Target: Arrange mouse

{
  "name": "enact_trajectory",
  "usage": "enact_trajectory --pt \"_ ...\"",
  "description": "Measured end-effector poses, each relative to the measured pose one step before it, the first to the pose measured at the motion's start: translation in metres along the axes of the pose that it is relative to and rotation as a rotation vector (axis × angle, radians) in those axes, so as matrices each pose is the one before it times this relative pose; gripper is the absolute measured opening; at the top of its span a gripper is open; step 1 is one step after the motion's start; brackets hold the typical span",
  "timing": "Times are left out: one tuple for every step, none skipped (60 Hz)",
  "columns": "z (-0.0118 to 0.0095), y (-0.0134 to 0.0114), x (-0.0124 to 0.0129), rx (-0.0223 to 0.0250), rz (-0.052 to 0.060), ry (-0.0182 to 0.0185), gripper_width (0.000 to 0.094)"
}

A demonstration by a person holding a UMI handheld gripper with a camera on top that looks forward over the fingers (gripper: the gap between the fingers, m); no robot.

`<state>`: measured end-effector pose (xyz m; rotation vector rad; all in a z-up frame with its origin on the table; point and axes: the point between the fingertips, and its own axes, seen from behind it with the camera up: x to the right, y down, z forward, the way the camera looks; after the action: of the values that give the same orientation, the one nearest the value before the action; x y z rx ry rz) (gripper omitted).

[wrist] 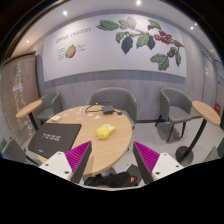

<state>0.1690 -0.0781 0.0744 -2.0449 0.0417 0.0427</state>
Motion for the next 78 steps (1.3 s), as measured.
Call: enact_trajectory --pt "-0.00615 -0.00649 0.01207 -0.00410 -0.0001 -0.00184 0.0861" --pt "0.00108 -0.00011 0.00102 0.00103 0.0022 0.00129 0.0853" --pt "0.00155 0.00023 0.00118 -0.00038 0.0007 0.00007 0.0851" --pt "0.00213 0.00030 0.00121 -0.00085 -0.0004 -0.00062 0.0851" --pt "0.00250 0.00070 0.00101 -0.00159 -0.0021 -0.00371 0.0852" --pt "0.00331 0.00100 -0.00021 -0.00253 -0.0039 -0.00613 0.0852" --pt "0.00377 0.00105 -0.00084 -0.00233 -0.0052 -0.00853 0.0852" --pt "0.01186 0.00465 -0.00902 0.00115 -0.0036 -0.01065 0.0853" --pt "0.00423 0.00066 -0.00217 -0.00472 -0.0045 -0.01163 0.0850" --pt "-0.00188 -0.00024 -0.00262 -0.00826 -0.0029 -0.01037 0.0851" --pt "0.01158 0.00357 -0.00157 -0.00595 0.0001 -0.00877 0.0850" --pt "-0.00173 0.00040 -0.00163 -0.01183 -0.0001 -0.00704 0.0850" --pt "0.00560 0.00175 -0.00169 -0.00920 -0.0005 -0.00787 0.0850" --pt "0.00551 0.00157 -0.00198 -0.00858 -0.0014 -0.00931 0.0851" --pt "0.00861 0.00099 -0.00176 -0.00637 -0.0034 -0.01252 0.0850" --pt "0.01689 0.00343 -0.00494 -0.00200 -0.0005 -0.00473 0.0850" --pt "0.00575 0.00113 -0.00142 -0.00847 -0.0010 -0.00782 0.0849" --pt "0.00599 0.00128 -0.00064 -0.00948 -0.0003 -0.00563 0.0849" --pt "0.00637 0.00133 -0.00034 -0.01059 -0.0002 -0.00394 0.0849" --pt "-0.00508 -0.00063 0.00275 -0.01778 -0.0019 -0.00852 0.0849" --pt "0.00616 0.00050 0.00066 -0.01090 -0.0017 -0.00319 0.0850" --pt "0.00556 0.00013 0.00039 -0.00912 -0.0018 -0.00347 0.0852" --pt "0.00592 -0.00032 0.00001 -0.00740 -0.0019 -0.00362 0.0850" --pt "0.00600 -0.00014 0.00000 -0.00798 -0.0013 -0.00330 0.0851" --pt "0.01010 0.00135 0.00123 -0.00701 0.0013 -0.00136 0.0851" --pt "0.02128 0.00180 -0.00425 -0.00056 0.0039 0.00895 0.0849" --pt "0.00454 -0.00382 -0.00166 0.01531 -0.0072 0.00656 0.0847" --pt "0.00668 -0.00505 0.00066 0.01248 -0.0105 0.00471 0.0846" --pt "0.00490 -0.00239 -0.00010 -0.00042 -0.0087 0.00065 0.0848" --pt "0.00475 -0.00043 -0.00107 -0.00921 -0.0055 -0.00232 0.0845" --pt "0.00349 -0.00175 -0.00092 -0.00639 -0.0063 -0.00383 0.0846" --pt "0.00385 -0.00392 -0.00106 0.00263 -0.0076 -0.00434 0.0844" --pt "0.00426 -0.00209 -0.00118 -0.00344 -0.0046 -0.00548 0.0846" --pt "-0.01135 -0.00302 0.00319 -0.01399 -0.0027 -0.01341 0.0846" --pt "0.00345 -0.00607 0.00586 -0.00357 0.0001 0.00129 0.0849" --pt "0.01653 0.00019 -0.00492 0.00719 0.0022 0.01026 0.0843" --pt "0.00398 -0.00122 -0.00079 -0.00321 0.0010 0.00427 0.0838" --pt "0.00386 -0.00184 -0.00009 -0.00336 -0.0016 0.00489 0.0836" --pt "0.00194 -0.00043 0.00003 -0.01052 -0.0077 0.00588 0.0822" --pt "0.00393 -0.00354 -0.00019 0.00253 -0.0058 0.00504 0.0807" --pt "0.00286 0.00028 0.00030 -0.01123 -0.0051 0.00549 0.0793" --pt "0.00243 -0.00066 0.00067 -0.00644 -0.0031 0.00726 0.0767" --pt "-0.00520 -0.00411 0.00500 -0.00578 -0.0060 0.00832 0.0725" --pt "0.00842 0.00015 -0.00179 0.00493 -0.0004 0.01165 0.0672" --pt "0.00195 -0.00067 -0.00098 -0.00008 0.0039 0.00635 0.0629" --pt "0.00171 -0.00095 -0.00068 0.00124 0.0084 0.00385 0.0550" --pt "0.00106 0.00079 -0.00158 -0.00621 0.0064 -0.00095 0.0530" --pt "0.00062 0.00010 -0.00105 -0.00294 0.0113 0.00116 0.0513" --pt "0.00032 0.00039 0.00011 -0.00377 0.0024 0.00245 0.0497" --pt "-0.00010 0.00064 0.00012 -0.00557 -0.0006 0.00186 0.0475" --pt "-0.00344 -0.00178 0.00127 -0.00460 0.0023 0.00435 0.0454" --pt "0.00108 0.00001 0.00072 -0.00120 0.0085 -0.00079 0.0427" --pt "-0.00016 -0.00017 0.00053 -0.00125 0.0127 0.00203 0.0408" --pt "-0.00056 -0.00030 0.00099 -0.00110 0.0110 0.00331 0.0388" --pt "-0.00060 -0.00001 0.00093 0.00078 0.0048 0.00476 0.0381" --pt "-0.00078 0.00011 0.00091 0.00280 -0.0062 0.00729 0.0364" --pt "-0.00099 -0.00068 0.00126 0.00370 -0.0086 0.00700 0.0361" --pt "-0.00192 0.00031 -0.00004 -0.00148 -0.0089 0.00969 0.0354" --pt "-0.00077 0.00019 0.00130 0.00247 -0.0135 0.00965 0.0342" --pt "-0.00128 0.00004 0.00206 0.00678 -0.0096 0.00854 0.0335" --pt "-0.00125 0.00008 0.00155 0.00204 -0.0093 0.01381 0.0331" --pt "-0.00139 -0.00023 0.00134 0.00290 -0.0058 0.01417 0.0329" --pt "-0.00140 -0.00022 0.00096 0.00276 0.0002 0.01389 0.0328" --pt "-0.00197 -0.00047 -0.00019 0.00340 0.0051 0.01094 0.0328" --pt "-0.00204 -0.00143 -0.00171 0.00590 0.0073 0.00548 0.0328" --pt "-0.00284 -0.00266 -0.00291 0.00787 0.0108 0.00169 0.0328" --pt "-0.00442 -0.00425 -0.00296 0.01208 0.0185 0.00170 0.0327" --pt "-0.00435 -0.00597 -0.00487 0.01224 0.0193 0.00526 0.0327" --pt "-0.00521 -0.00573 -0.00560 0.01329 0.0161 0.00054 0.0327" --pt "-0.00374 -0.00813 -0.00869 0.01384 0.0135 -0.00335 0.0327" --pt "-0.00775 -0.00596 -0.00943 0.01491 0.0172 -0.01771 0.0328" --pt "-0.00739 -0.00667 -0.01203 0.01380 0.0159 -0.02105 0.0329" --pt "-0.00722 -0.00706 -0.01439 0.01456 0.0149 -0.02357 0.0328" --pt "-0.00693 -0.00746 -0.01552 0.01779 0.0167 -0.02480 0.0327" --pt "-0.00604 -0.00730 -0.01665 0.02284 0.0205 -0.02196 0.0329" --pt "-0.00517 -0.00558 -0.01493 0.01722 0.0160 -0.01851 0.0329" --pt "-0.00405 -0.00323 -0.01378 0.01274 0.0102 -0.01340 0.0330" --pt "-0.00224 -0.00117 -0.01234 0.00874 0.0036 -0.00883 0.0334"
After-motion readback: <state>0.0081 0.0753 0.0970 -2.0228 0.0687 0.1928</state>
